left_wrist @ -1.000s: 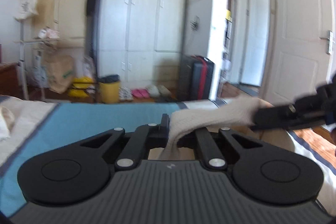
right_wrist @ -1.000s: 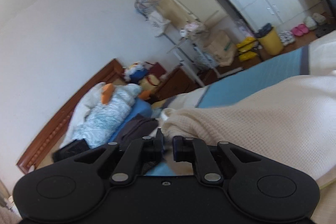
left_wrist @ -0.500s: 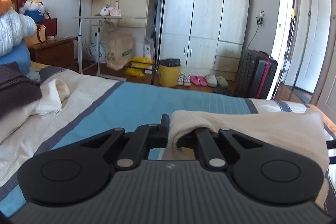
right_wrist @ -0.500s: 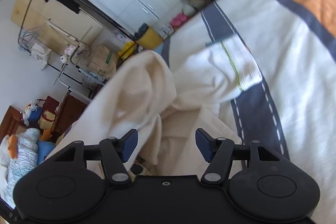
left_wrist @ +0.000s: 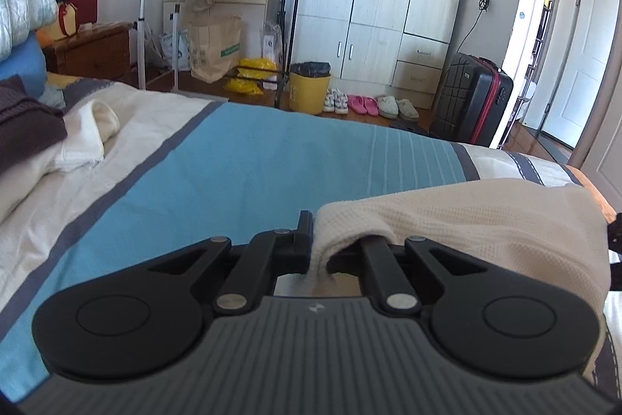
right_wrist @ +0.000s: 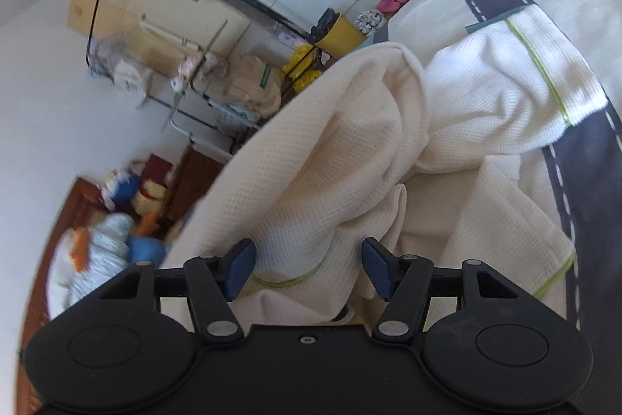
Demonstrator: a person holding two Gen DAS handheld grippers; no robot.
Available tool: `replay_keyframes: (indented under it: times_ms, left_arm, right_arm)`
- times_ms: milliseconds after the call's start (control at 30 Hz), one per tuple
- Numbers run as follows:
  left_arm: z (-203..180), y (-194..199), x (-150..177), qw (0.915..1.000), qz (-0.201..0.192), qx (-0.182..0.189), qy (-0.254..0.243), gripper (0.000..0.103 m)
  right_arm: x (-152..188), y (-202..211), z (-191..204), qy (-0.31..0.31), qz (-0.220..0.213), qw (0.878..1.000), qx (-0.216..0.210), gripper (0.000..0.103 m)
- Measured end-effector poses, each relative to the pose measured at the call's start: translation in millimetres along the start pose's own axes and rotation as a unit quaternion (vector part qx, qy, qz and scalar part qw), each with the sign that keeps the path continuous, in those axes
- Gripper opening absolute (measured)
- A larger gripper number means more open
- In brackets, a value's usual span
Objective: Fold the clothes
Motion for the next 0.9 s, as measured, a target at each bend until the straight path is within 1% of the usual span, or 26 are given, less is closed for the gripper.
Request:
replay_keyframes:
  times_ms: [33,67,100,133,167,200,233,267,300,367,467,567,600,667,733,767,833,867,900]
  left_arm:
    - [0.2,-2.2,2.5,0.9999,0.008,0.008,0.007,0.005]
    - [0.5,-4.5,5.0,0.9996,0.016,0.016,0.014,0.005]
    - [0.2,-6.2,6.9,0.9992,0.021,0.028,0.02,0.005]
    - [-0.4,-7.7,8.6,0.9986,0.024,0.04,0.026,0.005]
    - [-2.5,-8.4,9.6,0.9978,0.026,0.054,0.029,0.005]
    - [-5.7,-8.0,9.9,0.9971,0.025,0.067,0.026,0.005]
    - [-9.5,-6.0,9.2,0.9963,0.021,0.08,0.023,0.005]
    - [-13.3,-3.6,8.2,0.9953,0.016,0.093,0.021,0.006]
    - [-17.2,-1.2,7.2,0.9941,0.011,0.106,0.018,0.006]
    - [-24.5,6.4,6.1,0.9903,-0.003,0.138,0.018,0.007]
    - [-33.9,13.5,6.0,0.9821,-0.012,0.186,0.023,0.01]
    - [-42.6,15.9,7.5,0.969,-0.012,0.243,0.04,0.012]
    - [-44.5,16.5,8.0,0.9655,-0.014,0.256,0.046,0.012]
    - [-50.3,20.6,7.2,0.9622,-0.027,0.269,0.035,0.012]
    - [-56.3,27.0,2.7,0.9591,-0.05,0.278,0.018,0.012]
    - [-58.5,29.6,0.0,0.9568,-0.061,0.284,0.015,0.013]
    - [-59.3,30.8,-4.2,0.9543,-0.07,0.29,0.018,0.013]
    - [-57.6,30.0,-4.3,0.954,-0.069,0.291,0.021,0.013]
    - [-54.9,27.7,-2.5,0.9544,-0.063,0.291,0.026,0.013]
  right_arm:
    - [-0.6,-3.1,2.2,0.015,-0.005,1.0,0.006,0.066]
    - [-0.9,-4.2,5.0,0.029,-0.012,0.999,0.006,0.059]
    - [-1.0,-3.1,10.3,0.046,-0.019,0.999,0.0,0.049]
    - [-1.0,-1.4,16.2,0.064,-0.027,0.998,-0.008,0.017]
    - [-0.7,2.7,23.7,0.088,-0.048,0.995,-0.004,0.014]
    - [-0.9,8.2,31.7,0.121,-0.077,0.99,0.007,0.014]
    - [0.5,13.0,41.9,0.16,-0.101,0.982,0.021,0.014]
    - [1.1,16.0,51.1,0.191,-0.116,0.974,0.034,0.013]
    - [1.2,18.2,56.6,0.207,-0.124,0.97,0.042,0.013]
    - [-1.9,23.3,63.2,0.208,-0.131,0.968,0.043,0.013]
    - [-3.1,32.9,70.4,0.205,-0.142,0.968,0.029,0.013]
    - [-1.1,42.5,80.8,0.198,-0.149,0.969,0.0,0.013]
    - [-0.1,46.4,84.2,0.194,-0.152,0.969,-0.013,0.013]
    - [2.2,53.3,91.1,0.182,-0.155,0.97,-0.046,0.012]
    - [0.3,55.3,100.0,0.144,-0.153,0.973,-0.097,0.012]
    - [-2.2,50.9,106.4,0.127,-0.147,0.973,-0.121,0.012]
    - [-8.4,39.7,120.0,0.099,-0.133,0.972,-0.164,0.012]
    - [-8.6,31.6,127.6,0.103,-0.125,0.971,-0.174,0.012]
    - [-5.9,22.2,134.9,0.12,-0.116,0.971,-0.171,0.012]
Point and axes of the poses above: each gripper's, at about its wrist camera, not at the fingertips, and y roughly against the way its jaws point, z to its left, x to its underside, the point moved 5 cm from there along -y, roughly the way its jaws point, and after that the axes turned 3 degrees about -y, right-handed, at the moved point
